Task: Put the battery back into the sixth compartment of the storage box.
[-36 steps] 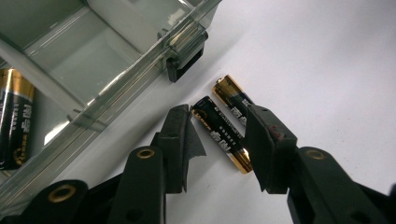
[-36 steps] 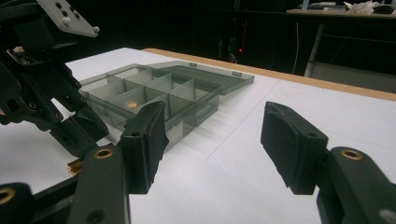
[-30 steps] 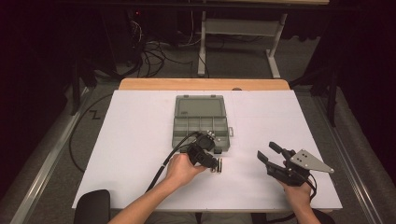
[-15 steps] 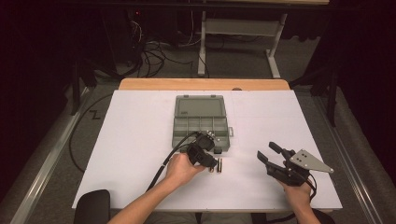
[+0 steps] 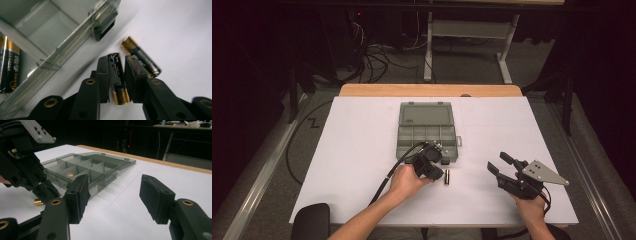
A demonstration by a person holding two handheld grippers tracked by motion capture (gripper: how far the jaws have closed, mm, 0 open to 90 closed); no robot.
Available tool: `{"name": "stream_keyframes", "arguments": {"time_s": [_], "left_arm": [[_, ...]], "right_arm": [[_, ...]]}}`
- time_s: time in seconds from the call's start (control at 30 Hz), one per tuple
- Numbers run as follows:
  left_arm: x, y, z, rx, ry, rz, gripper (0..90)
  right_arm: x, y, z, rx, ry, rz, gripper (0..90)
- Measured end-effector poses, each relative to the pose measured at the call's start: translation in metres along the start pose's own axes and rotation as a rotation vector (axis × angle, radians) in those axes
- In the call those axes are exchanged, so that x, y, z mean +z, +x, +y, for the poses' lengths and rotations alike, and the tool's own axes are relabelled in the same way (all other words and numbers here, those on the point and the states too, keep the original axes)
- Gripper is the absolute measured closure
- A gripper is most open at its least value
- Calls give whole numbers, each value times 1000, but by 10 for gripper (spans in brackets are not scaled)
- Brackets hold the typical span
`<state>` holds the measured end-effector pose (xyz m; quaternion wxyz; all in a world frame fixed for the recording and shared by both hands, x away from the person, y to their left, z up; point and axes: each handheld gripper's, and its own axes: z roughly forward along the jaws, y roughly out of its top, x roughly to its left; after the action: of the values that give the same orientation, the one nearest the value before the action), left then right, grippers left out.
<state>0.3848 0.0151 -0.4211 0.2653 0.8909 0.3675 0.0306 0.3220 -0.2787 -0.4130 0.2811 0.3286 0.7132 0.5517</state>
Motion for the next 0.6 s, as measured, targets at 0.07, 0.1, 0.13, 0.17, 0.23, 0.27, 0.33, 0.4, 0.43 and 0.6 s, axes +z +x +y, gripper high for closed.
{"name": "stream_keyframes", "arguments": {"time_s": [0.07, 0.1, 0.13, 0.17, 0.23, 0.27, 0.33, 0.4, 0.43, 0.6], "left_arm": [[0, 0, 0, 3, 4, 3, 743], [0, -1, 0, 5, 5, 4, 746], [0, -1, 0, 8, 4, 7, 748], [0, -1, 0, 9, 4, 7, 751], [0, -1, 0, 19, 5, 11, 757], [0, -2, 0, 31, 7, 15, 759], [0, -3, 1, 59, 19, 21, 761], [-1, -3, 0, 73, 27, 24, 762], [-2, -3, 0, 78, 28, 24, 763], [-9, 1, 0, 78, 11, 13, 762]], "right_arm": [[0, 0, 0, 2, -2, -1, 425], [0, 0, 0, 2, -2, 0, 424], [0, 0, 0, 2, -2, 0, 425], [0, 0, 0, 3, -1, 0, 425], [0, 0, 0, 0, -2, 2, 425], [0, 0, 0, 1, -2, 2, 425], [0, 0, 0, 1, 0, 1, 426], [0, 0, 0, 0, -1, 0, 426], [0, 1, 0, -3, -2, 0, 427], [0, 1, 0, -2, 0, -1, 426]]}}
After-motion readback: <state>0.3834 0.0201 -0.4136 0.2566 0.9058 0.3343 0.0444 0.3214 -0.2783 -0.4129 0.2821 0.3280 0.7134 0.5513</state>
